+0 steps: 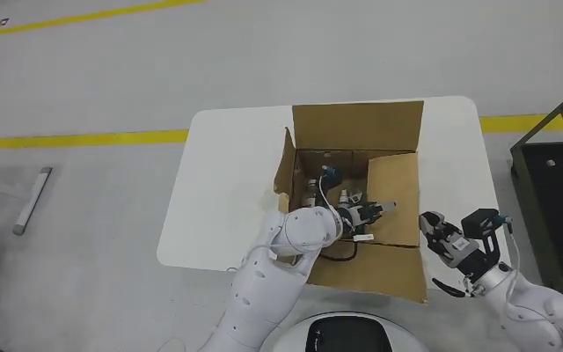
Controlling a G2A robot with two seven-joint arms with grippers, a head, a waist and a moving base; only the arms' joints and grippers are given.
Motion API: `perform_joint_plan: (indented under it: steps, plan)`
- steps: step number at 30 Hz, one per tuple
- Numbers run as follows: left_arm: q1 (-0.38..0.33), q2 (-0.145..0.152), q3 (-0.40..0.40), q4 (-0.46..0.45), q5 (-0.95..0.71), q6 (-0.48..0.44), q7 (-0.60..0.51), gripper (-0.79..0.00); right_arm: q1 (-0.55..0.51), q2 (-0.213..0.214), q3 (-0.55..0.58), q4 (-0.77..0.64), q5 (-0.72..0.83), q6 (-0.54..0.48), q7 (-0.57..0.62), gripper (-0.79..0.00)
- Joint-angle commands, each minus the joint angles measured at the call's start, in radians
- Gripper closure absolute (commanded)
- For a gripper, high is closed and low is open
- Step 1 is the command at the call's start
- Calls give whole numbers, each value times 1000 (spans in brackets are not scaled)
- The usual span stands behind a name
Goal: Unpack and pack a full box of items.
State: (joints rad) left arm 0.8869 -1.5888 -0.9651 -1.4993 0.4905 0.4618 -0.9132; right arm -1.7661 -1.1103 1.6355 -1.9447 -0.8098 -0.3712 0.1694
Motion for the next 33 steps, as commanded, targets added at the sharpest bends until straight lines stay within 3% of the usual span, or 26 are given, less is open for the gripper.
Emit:
perform_joint_plan:
  steps: [1,11,20,22,23,26,27,28,33]
  plan:
    - [-2,-1,4,9,-18,-6,4,-785,4,-1,-6,2,-2,1,2,0]
    - [-9,-6,7,23,-100,9,16,-785,17,-2,-16,15,4,-11,13,0]
    - [-10,6,-26,-50,-157,1,-41,-785,12,-2,2,12,23,-8,6,-6]
    - [-12,6,-35,-80,-189,4,-37,-785,5,-2,24,8,37,6,-6,-105]
    - [-15,5,-36,-91,-205,5,-34,-785,0,-2,35,5,49,14,-10,-206]
    - [-41,0,-15,-122,-235,1,-37,-785,-18,-4,85,3,136,91,6,-302]
    - [-58,-2,2,-129,-238,-24,-47,-785,-23,-5,107,3,174,113,7,-391]
    - [-70,-4,12,-125,-249,-31,-48,-785,-26,-5,127,3,199,127,15,-776]
    - [-130,-25,82,-79,-304,-63,-6,-785,-35,-5,226,9,333,161,27,-785]
